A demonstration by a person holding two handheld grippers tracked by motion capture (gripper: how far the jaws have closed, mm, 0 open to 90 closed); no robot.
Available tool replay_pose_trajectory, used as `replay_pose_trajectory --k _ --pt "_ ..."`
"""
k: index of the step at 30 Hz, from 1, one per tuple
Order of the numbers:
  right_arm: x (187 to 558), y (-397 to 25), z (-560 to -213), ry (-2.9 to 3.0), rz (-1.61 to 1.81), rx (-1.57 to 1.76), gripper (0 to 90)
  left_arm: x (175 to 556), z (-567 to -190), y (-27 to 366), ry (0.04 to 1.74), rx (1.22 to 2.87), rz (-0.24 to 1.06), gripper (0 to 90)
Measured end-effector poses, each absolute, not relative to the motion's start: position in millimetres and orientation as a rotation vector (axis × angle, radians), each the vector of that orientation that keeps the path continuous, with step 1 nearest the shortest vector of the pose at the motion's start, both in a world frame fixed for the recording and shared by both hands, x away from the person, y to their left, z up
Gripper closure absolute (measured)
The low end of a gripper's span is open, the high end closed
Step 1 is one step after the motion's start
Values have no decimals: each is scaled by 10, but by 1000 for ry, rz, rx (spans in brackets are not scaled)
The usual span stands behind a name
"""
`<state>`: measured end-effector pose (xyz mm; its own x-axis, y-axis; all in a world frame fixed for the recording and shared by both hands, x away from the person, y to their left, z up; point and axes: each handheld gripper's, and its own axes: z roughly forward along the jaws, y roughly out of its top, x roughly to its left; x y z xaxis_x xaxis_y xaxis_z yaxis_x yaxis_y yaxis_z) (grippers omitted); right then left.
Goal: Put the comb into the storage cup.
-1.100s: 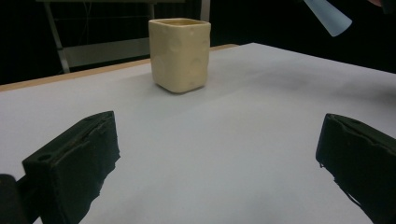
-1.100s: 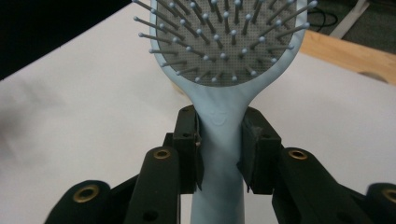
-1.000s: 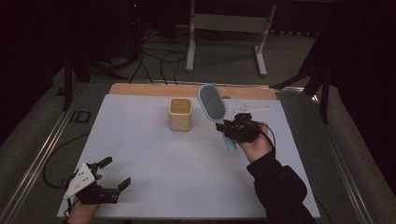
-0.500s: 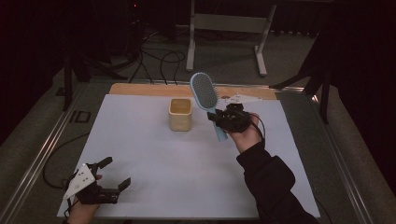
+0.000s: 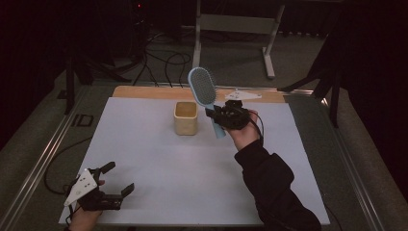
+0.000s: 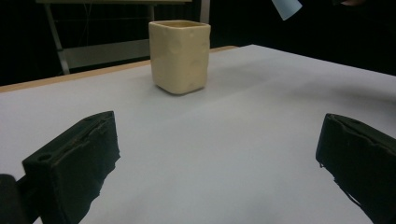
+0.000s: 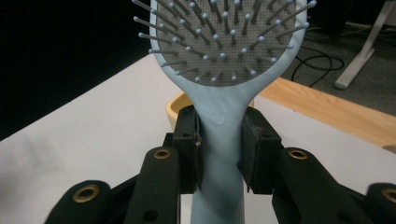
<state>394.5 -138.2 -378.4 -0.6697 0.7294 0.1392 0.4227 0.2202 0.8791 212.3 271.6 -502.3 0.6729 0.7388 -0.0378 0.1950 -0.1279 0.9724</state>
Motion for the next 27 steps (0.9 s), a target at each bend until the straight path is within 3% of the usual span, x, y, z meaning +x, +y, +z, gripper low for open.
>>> replay_pose_trajectory --k 27 --pt "4214 -1030 -3669 2107 1527 987 707 2113 -5015 2727 764 1665 552 0"
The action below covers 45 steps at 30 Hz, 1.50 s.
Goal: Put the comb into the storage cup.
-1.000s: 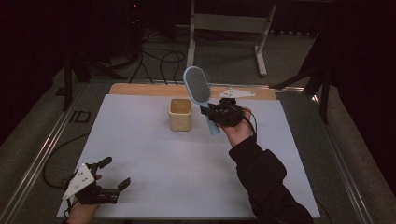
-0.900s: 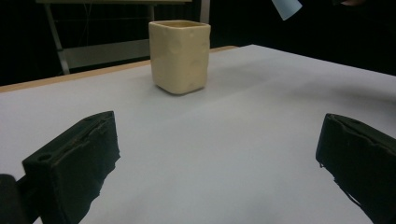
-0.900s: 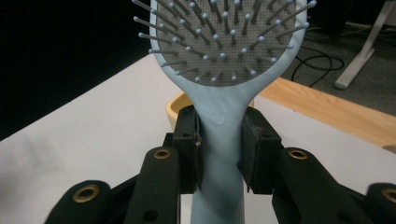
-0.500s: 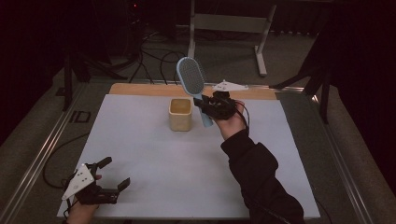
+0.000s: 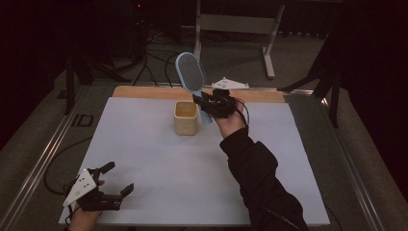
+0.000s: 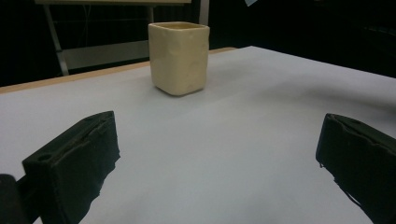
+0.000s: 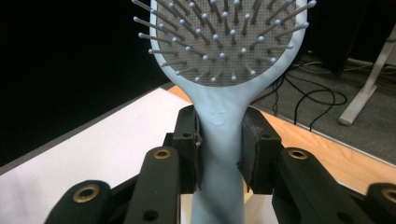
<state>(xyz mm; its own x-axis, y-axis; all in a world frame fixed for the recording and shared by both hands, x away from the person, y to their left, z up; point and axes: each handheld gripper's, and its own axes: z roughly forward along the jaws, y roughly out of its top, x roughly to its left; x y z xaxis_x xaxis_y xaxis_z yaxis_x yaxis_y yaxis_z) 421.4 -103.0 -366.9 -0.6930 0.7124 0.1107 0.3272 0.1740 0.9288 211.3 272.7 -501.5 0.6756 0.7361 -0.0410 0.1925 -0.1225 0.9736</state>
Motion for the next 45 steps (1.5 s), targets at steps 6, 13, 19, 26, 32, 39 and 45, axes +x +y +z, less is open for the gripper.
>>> replay_pose_trajectory --k 6,13,19,26,32,39,45 --pt "4300 -987 -3639 2087 1548 998 707 2115 -5015 2730 764 1663 549 0" --pt "4355 -922 -3645 2081 1553 1001 707 2116 -5015 2734 765 1658 547 0" --pt "4430 -832 -3683 2082 1552 1010 707 2114 -5013 2736 763 1659 546 0" --pt "4447 -769 -3693 2086 1548 1005 707 2112 -5011 2739 760 1657 546 0" --pt "4464 -732 -3684 2089 1554 1003 707 2113 -5011 2741 761 1656 544 0" --pt "4510 -686 -3708 2067 1570 1008 707 2110 -5008 2743 758 1656 544 0" --pt "4545 -645 -3746 2056 1575 1012 707 2111 -5008 2745 758 1653 542 0"
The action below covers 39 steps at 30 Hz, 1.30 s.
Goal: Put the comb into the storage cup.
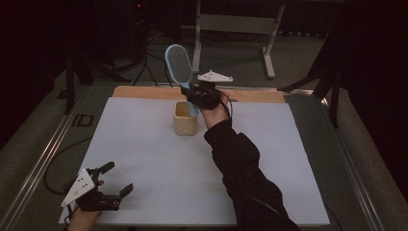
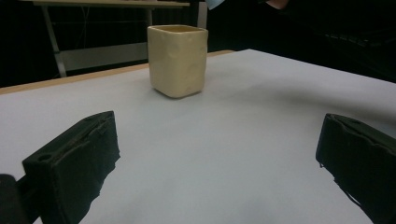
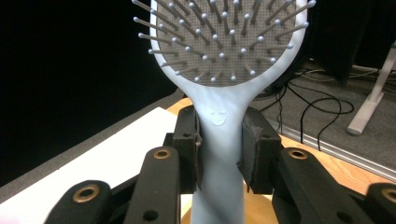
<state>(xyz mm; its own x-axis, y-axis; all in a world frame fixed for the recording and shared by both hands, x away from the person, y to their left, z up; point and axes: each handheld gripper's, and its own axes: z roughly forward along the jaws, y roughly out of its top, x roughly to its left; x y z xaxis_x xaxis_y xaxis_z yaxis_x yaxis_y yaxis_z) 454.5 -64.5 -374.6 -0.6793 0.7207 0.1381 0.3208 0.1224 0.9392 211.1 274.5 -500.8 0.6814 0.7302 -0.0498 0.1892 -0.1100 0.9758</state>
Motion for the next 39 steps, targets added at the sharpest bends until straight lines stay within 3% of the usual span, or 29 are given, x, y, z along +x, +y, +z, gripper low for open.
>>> replay_pose_trajectory --k 39 --pt "4817 -513 -4053 1999 1675 957 707 2113 -5011 2754 757 1647 533 0"
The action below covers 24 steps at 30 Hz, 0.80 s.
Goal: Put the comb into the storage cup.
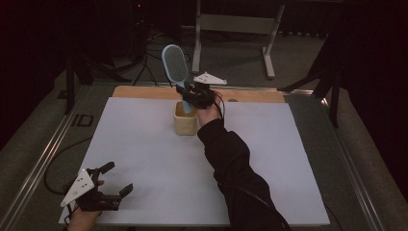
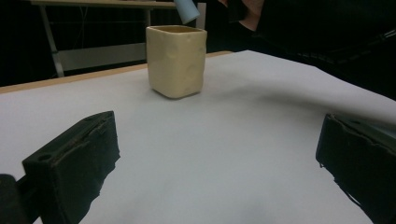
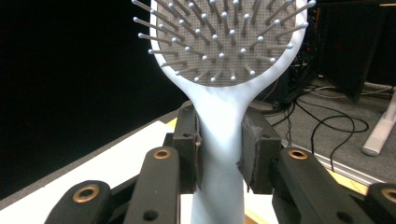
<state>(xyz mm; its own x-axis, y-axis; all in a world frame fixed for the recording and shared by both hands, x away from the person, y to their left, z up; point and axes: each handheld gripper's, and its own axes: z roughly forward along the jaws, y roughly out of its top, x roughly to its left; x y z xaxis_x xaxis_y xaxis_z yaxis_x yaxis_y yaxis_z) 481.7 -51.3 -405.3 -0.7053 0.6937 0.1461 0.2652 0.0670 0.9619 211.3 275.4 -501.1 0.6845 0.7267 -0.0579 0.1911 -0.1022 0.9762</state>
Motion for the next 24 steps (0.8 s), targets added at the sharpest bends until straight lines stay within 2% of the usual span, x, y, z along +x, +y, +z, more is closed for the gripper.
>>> replay_pose_trajectory --k 24 --pt "4909 -535 -4321 2039 1666 935 706 2117 -5018 2757 759 1647 530 0"
